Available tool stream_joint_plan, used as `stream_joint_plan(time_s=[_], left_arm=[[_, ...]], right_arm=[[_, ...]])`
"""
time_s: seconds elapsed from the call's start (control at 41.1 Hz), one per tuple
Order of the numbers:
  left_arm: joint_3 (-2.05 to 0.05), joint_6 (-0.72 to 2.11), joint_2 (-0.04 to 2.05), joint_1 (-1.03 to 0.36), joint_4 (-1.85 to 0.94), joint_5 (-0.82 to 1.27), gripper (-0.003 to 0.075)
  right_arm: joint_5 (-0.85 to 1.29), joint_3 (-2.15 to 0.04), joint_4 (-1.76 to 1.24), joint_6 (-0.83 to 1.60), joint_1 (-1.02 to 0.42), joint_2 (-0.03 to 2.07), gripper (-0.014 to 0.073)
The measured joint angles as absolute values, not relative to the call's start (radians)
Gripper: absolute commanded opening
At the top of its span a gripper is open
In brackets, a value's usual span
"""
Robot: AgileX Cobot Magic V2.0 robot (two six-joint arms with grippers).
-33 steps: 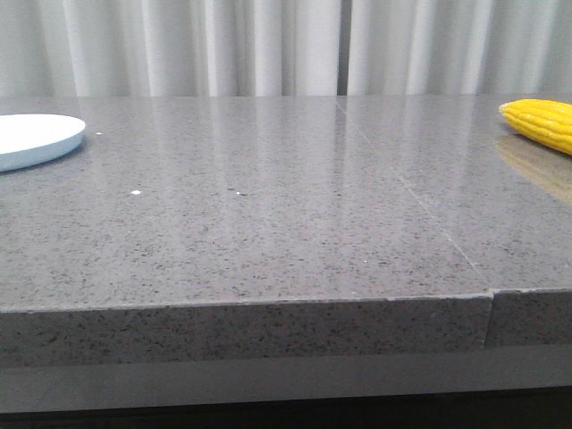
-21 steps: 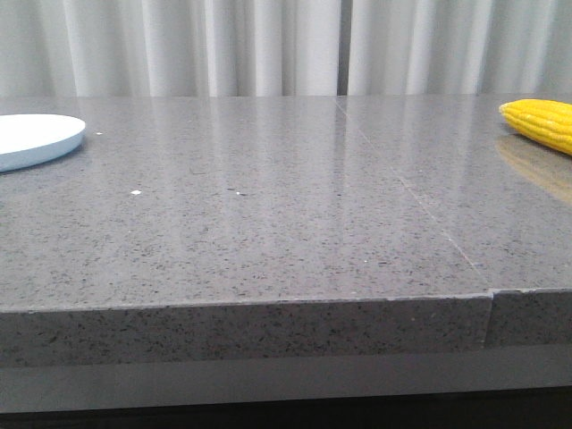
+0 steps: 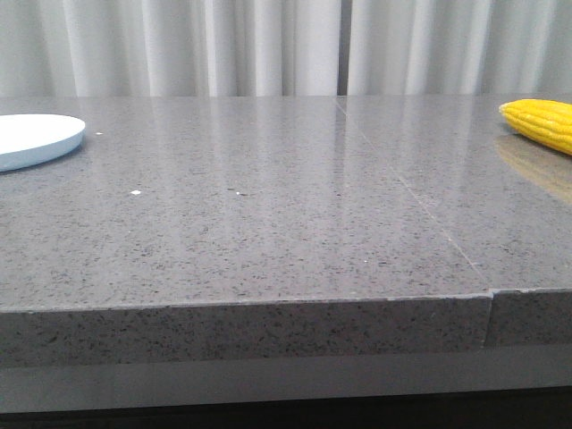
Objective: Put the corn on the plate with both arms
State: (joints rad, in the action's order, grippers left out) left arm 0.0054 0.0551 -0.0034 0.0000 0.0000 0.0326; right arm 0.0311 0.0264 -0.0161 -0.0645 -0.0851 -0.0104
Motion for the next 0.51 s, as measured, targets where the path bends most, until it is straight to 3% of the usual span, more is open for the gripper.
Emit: stream_joint_plan(time_s=[0.267,0.51], left_arm=[[-0.028,0.055,-0.003,-0.001,-0.043,0.045,-0.0020],[-0.256,0.055,-0.003,-0.001,-0.057,0.130,-0.0020]], right_arm=[[0.038,-0.012,-0.016,-0.064,-0.085,-0.010,-0.0120],[0.175,-0.241,-0.016,-0.064,-0.085,-0.010,-0.0120]])
